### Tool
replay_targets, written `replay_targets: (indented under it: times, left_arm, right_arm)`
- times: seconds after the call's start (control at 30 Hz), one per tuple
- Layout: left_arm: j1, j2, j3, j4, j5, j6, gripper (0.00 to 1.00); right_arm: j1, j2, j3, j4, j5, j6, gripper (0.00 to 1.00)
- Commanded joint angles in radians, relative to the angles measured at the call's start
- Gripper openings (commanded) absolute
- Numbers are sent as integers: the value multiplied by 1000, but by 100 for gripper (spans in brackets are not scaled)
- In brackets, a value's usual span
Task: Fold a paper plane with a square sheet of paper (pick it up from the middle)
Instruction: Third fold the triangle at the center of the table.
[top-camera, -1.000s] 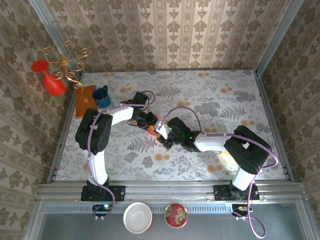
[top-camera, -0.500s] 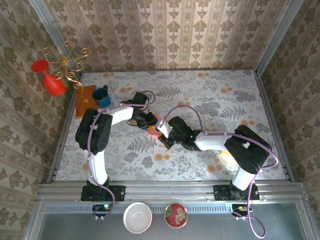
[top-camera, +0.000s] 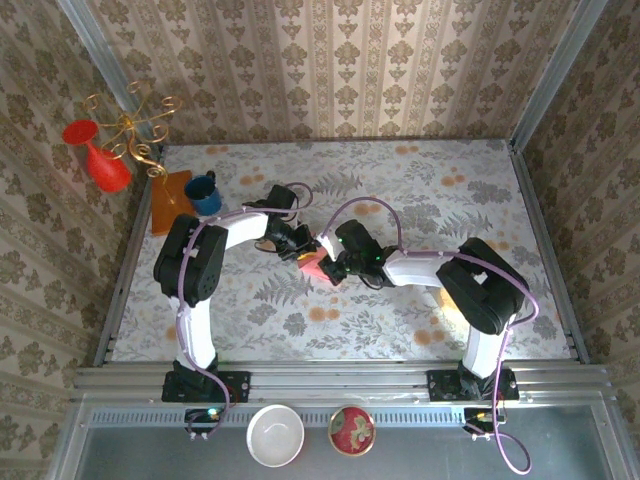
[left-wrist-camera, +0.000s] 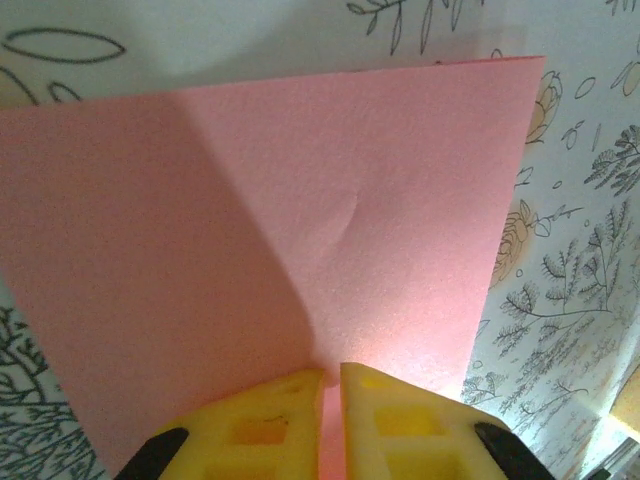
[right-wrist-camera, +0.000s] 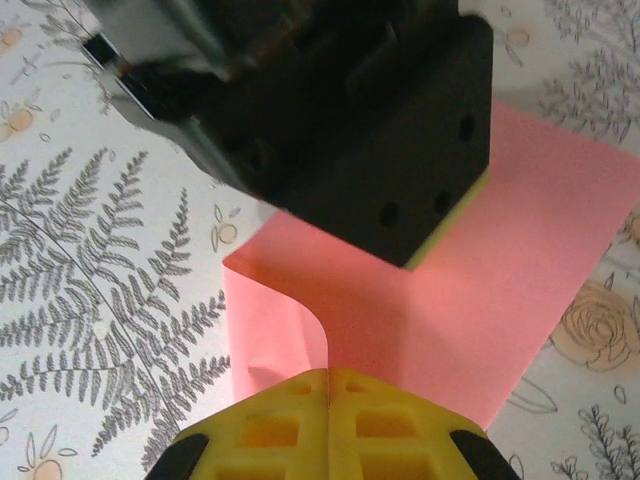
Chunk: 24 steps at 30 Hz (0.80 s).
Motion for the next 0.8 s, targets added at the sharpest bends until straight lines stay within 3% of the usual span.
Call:
replay_targets:
  times: [0.0,0.33,0.77]
  left_arm:
    - [-4,16,15,-44,16,28,14]
    - [59,-15,49,-1,-8,17,18]
    - [34,92,92,-103,-57,64,14]
  right_arm:
    - [-8,18,21,-39,-35,36,0]
    - [-14,16,-8,-32,-60,77,0]
    - [-27,30,0,-35,-30,112,0]
